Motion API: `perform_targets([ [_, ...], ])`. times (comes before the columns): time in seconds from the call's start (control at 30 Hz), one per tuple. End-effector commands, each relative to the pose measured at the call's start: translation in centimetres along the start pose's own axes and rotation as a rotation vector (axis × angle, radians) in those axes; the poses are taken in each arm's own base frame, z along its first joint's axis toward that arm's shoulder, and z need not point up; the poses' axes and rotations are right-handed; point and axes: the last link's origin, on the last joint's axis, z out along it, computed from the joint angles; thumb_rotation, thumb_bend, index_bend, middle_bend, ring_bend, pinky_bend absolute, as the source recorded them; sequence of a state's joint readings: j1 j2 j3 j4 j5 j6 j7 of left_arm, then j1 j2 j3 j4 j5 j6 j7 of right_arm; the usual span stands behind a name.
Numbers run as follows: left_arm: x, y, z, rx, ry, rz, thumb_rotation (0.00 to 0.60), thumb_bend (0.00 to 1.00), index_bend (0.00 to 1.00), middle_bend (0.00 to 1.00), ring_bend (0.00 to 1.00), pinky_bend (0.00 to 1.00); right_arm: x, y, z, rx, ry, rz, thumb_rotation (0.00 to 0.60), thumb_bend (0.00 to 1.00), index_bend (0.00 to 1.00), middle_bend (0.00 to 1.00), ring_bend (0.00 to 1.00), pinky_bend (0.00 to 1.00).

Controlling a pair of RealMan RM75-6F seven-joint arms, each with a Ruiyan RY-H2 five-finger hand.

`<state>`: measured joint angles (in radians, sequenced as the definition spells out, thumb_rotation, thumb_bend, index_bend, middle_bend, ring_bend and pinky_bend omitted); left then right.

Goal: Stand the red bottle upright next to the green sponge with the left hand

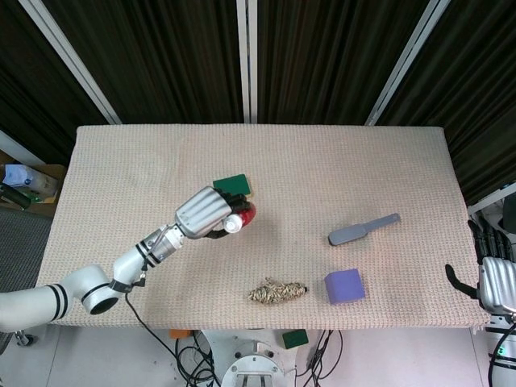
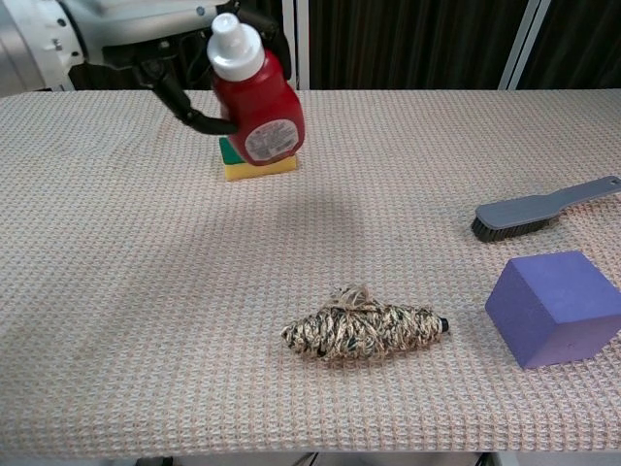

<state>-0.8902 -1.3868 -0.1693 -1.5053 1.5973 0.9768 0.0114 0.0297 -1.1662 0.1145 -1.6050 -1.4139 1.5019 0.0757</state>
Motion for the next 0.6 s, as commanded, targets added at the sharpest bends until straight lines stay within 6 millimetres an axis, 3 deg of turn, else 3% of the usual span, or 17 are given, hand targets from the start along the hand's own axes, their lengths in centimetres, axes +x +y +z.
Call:
perform_targets([
  [0.03,0.5,1.0,3.5,-0.023,0.008,-0.022,0.600,0.28,0.68,0.69,0.54,0.64,0.0,0.0,0.0,-0.001,-0.001,0.002,0.600,0.32,0.00,0.00,0.00,0.00],
  [0.33,-1.2,2.8,10.7,-0.016,-0.056,-0.124,0.600,0.28,0.68,0.69,0.54,0.64,0.1,0.6,0.1,-0.016,0.007,0.014,0.600,0.32,0.00,0.00,0.00,0.00],
  [0.6,-3.1,2.9,14.2,0.014,-0.133,-0.151,0.600,0.28,0.68,0.69,0.54,0.64,0.0,1.2,0.0,-0.025,0.001,0.020,0.600,0.32,0.00,0.00,0.00,0.00],
])
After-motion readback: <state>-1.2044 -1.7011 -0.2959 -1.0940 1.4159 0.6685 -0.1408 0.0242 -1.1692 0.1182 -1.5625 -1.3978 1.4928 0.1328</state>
